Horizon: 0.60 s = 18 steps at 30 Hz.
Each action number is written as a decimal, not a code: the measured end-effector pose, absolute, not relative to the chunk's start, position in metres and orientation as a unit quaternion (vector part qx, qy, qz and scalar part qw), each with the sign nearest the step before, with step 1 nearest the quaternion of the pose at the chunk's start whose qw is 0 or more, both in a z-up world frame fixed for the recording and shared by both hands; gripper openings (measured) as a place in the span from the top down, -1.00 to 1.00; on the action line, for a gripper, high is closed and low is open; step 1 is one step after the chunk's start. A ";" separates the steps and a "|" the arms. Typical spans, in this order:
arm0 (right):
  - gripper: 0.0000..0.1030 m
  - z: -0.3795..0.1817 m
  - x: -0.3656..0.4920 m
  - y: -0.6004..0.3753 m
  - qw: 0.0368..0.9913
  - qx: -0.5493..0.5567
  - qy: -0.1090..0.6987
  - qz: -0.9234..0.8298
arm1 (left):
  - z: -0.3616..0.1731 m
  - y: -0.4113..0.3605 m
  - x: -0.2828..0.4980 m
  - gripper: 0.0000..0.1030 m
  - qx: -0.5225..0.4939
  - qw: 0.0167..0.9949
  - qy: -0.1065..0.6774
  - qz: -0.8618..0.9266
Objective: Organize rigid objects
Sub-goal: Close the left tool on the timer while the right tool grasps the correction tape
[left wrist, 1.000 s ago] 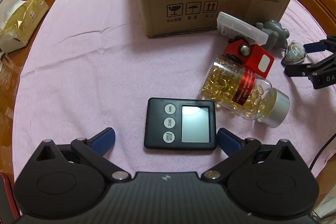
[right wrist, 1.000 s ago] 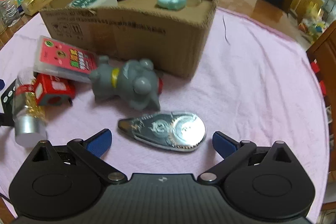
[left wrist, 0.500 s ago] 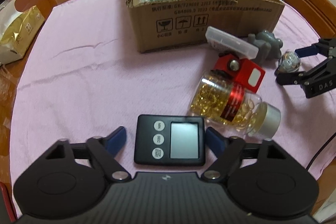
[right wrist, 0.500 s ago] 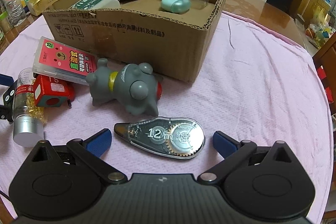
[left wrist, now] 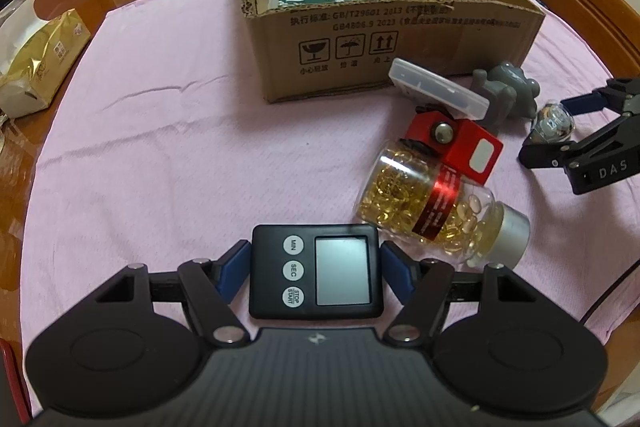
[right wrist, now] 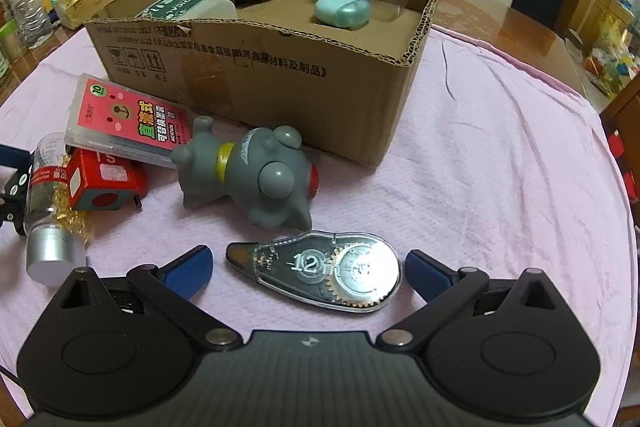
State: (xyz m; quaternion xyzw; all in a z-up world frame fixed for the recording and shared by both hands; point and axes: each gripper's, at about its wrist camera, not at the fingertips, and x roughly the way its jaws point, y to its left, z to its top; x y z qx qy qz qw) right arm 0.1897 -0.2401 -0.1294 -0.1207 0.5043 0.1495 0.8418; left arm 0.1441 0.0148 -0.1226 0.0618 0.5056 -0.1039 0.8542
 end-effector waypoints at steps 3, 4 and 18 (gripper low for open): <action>-0.92 -0.129 0.187 -0.236 0.847 -0.111 0.502 0.136 | -0.122 0.015 0.144 -0.37 0.059 0.852 0.511 -0.096; -0.89 -0.129 0.186 -0.235 0.850 -0.109 0.499 0.134 | -0.122 0.015 0.144 -0.35 0.057 0.851 0.514 -0.095; -0.80 -0.123 0.174 -0.232 0.843 -0.120 0.509 0.124 | -0.120 0.025 0.145 -0.34 0.055 0.841 0.527 -0.112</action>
